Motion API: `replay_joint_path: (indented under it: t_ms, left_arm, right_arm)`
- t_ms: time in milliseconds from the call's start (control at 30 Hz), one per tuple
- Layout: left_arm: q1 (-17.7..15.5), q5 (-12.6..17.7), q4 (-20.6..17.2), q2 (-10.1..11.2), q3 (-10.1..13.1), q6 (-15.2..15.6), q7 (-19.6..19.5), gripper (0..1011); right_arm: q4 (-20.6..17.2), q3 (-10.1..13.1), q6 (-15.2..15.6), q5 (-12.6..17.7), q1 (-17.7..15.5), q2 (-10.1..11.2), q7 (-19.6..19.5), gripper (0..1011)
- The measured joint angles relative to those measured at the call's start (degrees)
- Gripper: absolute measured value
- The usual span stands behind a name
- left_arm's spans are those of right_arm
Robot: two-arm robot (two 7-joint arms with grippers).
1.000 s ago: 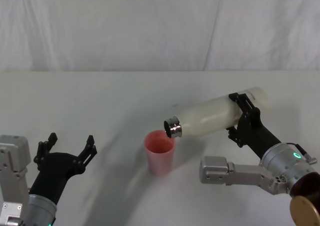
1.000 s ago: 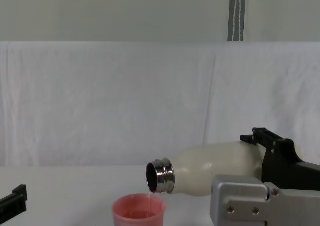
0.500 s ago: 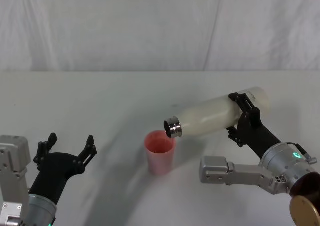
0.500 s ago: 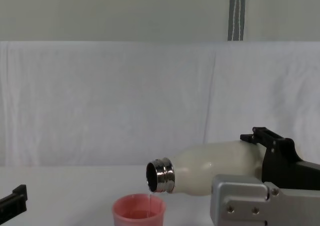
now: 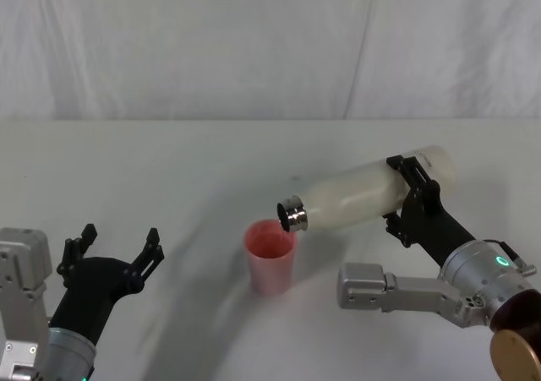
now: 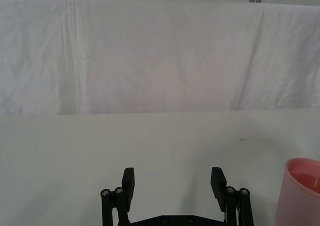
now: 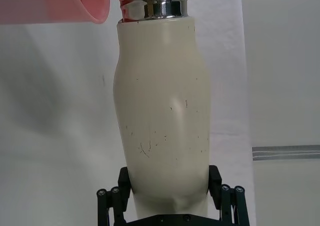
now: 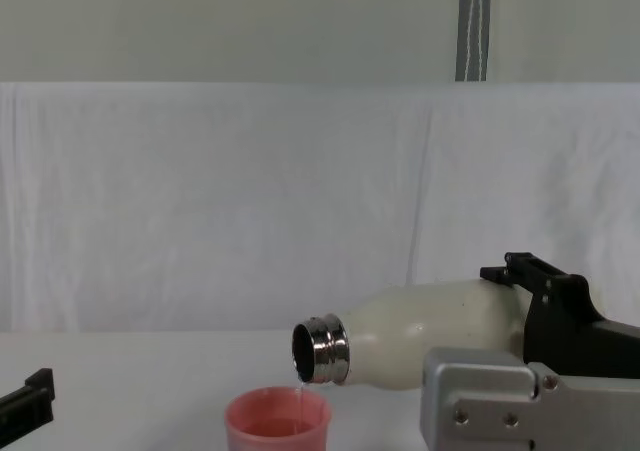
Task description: Grasp the thermos with one hand and pour water into the cup lid.
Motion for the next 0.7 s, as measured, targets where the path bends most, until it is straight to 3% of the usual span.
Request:
replay_joint_path:
  t_ms: [700]
  left_arm:
    - [0.0, 0.0, 0.0, 0.0, 0.0, 0.0, 0.0, 1001]
  right_arm:
    - [0.0, 0.0, 0.0, 0.0, 0.0, 0.0, 0.0, 960]
